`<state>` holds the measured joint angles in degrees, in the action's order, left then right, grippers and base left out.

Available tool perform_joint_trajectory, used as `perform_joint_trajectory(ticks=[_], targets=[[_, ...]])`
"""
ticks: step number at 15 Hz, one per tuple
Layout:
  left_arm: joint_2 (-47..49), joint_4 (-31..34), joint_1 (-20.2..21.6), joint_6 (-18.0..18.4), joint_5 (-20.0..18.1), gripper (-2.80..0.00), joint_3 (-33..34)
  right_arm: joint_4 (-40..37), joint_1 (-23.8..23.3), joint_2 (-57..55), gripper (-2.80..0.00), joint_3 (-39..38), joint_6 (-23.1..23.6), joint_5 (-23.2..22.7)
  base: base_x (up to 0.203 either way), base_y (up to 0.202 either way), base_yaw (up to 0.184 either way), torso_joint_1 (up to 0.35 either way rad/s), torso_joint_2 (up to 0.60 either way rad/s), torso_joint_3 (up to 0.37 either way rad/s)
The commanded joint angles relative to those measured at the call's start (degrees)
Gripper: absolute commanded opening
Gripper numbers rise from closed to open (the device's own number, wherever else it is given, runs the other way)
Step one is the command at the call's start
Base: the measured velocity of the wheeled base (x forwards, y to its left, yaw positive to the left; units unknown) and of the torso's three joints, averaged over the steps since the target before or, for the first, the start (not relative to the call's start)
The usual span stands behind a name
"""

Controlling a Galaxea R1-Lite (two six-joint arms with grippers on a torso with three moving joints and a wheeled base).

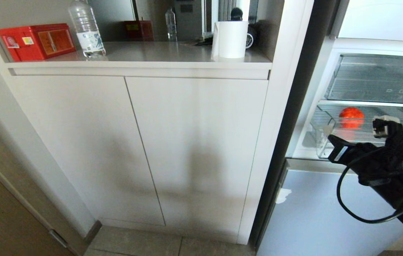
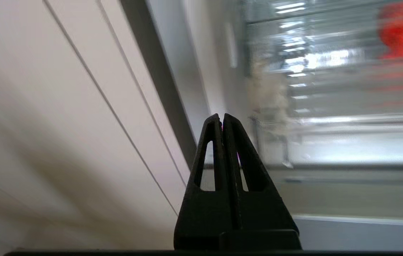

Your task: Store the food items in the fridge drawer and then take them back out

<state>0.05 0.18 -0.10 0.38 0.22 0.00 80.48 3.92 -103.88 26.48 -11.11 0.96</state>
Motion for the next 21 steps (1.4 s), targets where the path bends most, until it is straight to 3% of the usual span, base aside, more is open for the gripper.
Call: perform_joint_trajectory(ticks=[1, 2, 8, 10, 12, 16, 18, 21], targets=[[0.0, 0.0, 0.0, 0.0, 0.0, -2.80, 0.0, 0.4, 0.7, 2.6, -2.80, -2.0, -0.3, 0.2, 0.000, 0.000, 0.000, 0.000, 0.00, 0.000], [0.1, 0.0, 0.0, 0.0, 0.0, -2.80, 0.0, 0.4, 1.4, 3.4, 0.00, -2.7, -0.3, 0.2, 0.000, 0.000, 0.000, 0.000, 0.00, 0.000], [0.1, 0.0, 0.0, 0.0, 0.0, -2.80, 0.0, -1.4, 0.0, 14.7, 0.00, -8.2, 0.2, 0.6, 0.000, 0.000, 0.000, 0.000, 0.00, 0.000], [0.0, 0.0, 0.0, 0.0, 0.0, -2.80, 0.0, -5.7, -5.9, 20.1, 0.00, -9.1, 0.3, 0.1, 0.000, 0.000, 0.000, 0.000, 0.00, 0.000], [0.0, 0.0, 0.0, 0.0, 0.0, -2.80, 0.0, -12.9, -14.0, 23.1, 0.00, -6.6, 0.4, -4.5, 0.000, 0.000, 0.000, 0.000, 0.00, 0.000], [0.1, 0.0, 0.0, 0.0, 0.0, -2.80, 0.0, -37.7, -22.1, 22.7, 0.00, 11.6, 0.9, -13.5, 0.000, 0.000, 0.000, 0.000, 0.00, 0.000], [0.0, 0.0, 0.0, 0.0, 0.0, -2.80, 0.0, -48.6, -23.9, 18.4, 0.00, 22.0, 4.2, -15.0, 0.000, 0.000, 0.000, 0.000, 0.00, 0.000], [0.0, 0.0, 0.0, 0.0, 0.0, -2.80, 0.0, -58.2, -26.4, 7.6, 0.00, 36.1, 9.5, -15.7, 0.000, 0.000, 0.000, 0.000, 0.00, 0.000]])
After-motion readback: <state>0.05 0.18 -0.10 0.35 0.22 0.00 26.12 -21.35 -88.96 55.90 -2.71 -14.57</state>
